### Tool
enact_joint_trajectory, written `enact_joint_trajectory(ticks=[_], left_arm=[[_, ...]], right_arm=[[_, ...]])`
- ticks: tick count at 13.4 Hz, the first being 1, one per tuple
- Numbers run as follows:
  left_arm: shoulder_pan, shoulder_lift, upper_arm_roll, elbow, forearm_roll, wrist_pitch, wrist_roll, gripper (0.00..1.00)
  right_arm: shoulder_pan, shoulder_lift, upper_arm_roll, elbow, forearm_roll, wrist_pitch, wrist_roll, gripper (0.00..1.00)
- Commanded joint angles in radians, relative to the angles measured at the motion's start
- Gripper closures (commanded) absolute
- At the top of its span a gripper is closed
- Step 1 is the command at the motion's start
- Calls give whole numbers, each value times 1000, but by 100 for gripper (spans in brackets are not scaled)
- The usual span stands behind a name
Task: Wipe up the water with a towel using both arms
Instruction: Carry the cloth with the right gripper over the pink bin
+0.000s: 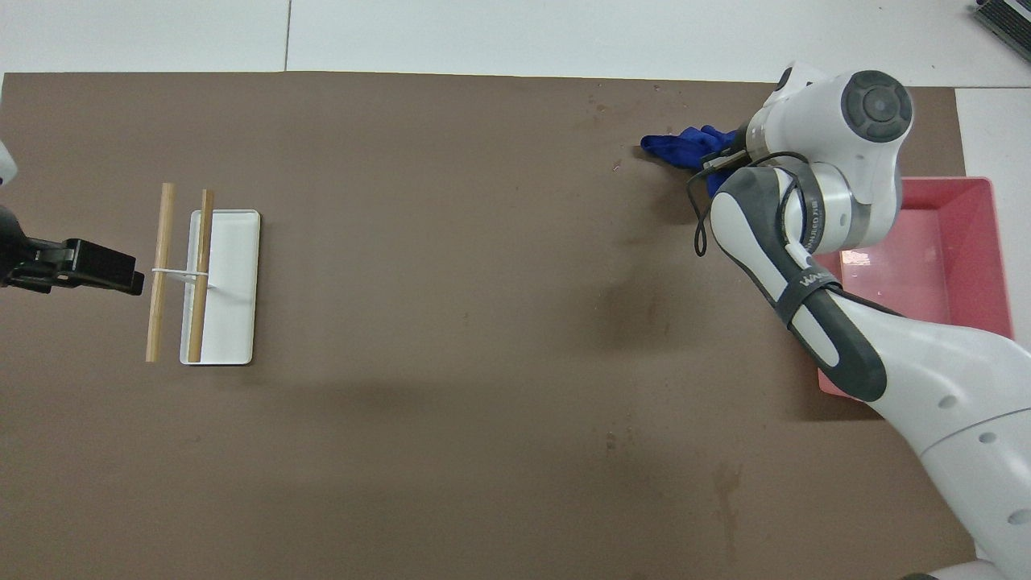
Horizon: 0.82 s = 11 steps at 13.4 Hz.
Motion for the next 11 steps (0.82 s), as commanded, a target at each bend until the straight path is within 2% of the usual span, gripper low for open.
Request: enact_joint_trajectory(ticks=[1,7,9,11], left_arm=[[-4,-30,2,-35,7,22,-2,0],[-4,-30,2,-35,7,21,-2,0],[-4,-30,2,-35,7,22,-4,0],[-4,-30,2,-35,7,21,-2,0]], right_arm=[[-7,-135,9,-3,-25,-192,-23,100],[-151,-329,7,-3,-55,-490,-303,100],[-208,-344,10,-27,-57,-504,-381,100],[-245,-386,9,-114,-54,-496,-418,100]])
